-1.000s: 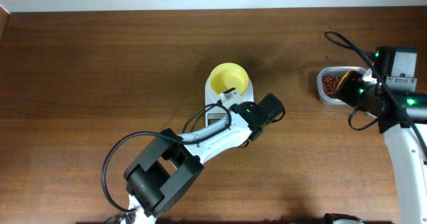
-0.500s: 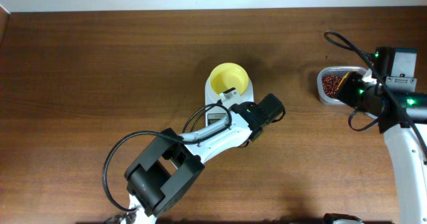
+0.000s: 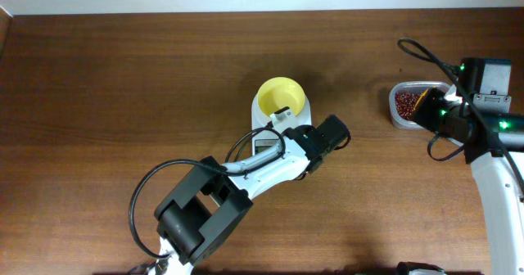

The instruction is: Scoop item into bowl and weigh 50g on scale

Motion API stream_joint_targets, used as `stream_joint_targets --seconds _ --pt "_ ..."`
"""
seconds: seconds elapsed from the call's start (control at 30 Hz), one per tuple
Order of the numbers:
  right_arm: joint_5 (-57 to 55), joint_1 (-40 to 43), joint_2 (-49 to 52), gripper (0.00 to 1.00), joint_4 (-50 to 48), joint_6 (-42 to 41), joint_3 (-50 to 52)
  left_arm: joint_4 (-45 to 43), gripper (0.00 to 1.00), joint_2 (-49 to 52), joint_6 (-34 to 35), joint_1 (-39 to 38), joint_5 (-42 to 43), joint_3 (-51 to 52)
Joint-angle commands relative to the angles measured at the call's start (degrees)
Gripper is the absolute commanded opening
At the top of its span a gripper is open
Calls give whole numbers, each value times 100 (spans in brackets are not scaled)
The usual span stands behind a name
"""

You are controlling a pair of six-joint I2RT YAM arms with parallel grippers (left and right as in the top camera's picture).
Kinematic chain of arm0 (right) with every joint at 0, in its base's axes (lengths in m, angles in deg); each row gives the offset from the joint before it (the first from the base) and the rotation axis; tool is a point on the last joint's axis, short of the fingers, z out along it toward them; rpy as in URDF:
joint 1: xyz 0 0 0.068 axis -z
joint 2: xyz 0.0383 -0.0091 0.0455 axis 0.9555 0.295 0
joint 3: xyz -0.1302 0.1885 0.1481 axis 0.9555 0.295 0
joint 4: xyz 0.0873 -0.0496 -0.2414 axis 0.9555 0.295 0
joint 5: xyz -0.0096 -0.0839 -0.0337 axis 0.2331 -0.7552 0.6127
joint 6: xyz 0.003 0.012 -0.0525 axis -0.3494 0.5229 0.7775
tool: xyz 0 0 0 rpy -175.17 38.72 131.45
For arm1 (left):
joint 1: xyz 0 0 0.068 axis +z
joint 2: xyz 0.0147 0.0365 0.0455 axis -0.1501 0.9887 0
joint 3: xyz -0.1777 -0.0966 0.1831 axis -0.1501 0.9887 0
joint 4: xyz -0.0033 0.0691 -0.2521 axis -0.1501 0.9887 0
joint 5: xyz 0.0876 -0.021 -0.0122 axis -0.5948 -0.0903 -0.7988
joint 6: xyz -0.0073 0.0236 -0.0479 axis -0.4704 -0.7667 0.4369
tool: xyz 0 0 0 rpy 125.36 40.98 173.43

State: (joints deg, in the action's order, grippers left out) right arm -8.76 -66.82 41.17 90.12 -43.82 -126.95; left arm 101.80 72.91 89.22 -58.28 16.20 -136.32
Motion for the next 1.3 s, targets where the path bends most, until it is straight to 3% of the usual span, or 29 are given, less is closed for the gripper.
stream_joint_targets --seconds 0.0,1.27 --pt "31 48 9 4 20 57 -118 0 0 136 74 -13 42 37" --pt "31 48 9 4 33 55 -118 24 0 308 74 -46 149 37"
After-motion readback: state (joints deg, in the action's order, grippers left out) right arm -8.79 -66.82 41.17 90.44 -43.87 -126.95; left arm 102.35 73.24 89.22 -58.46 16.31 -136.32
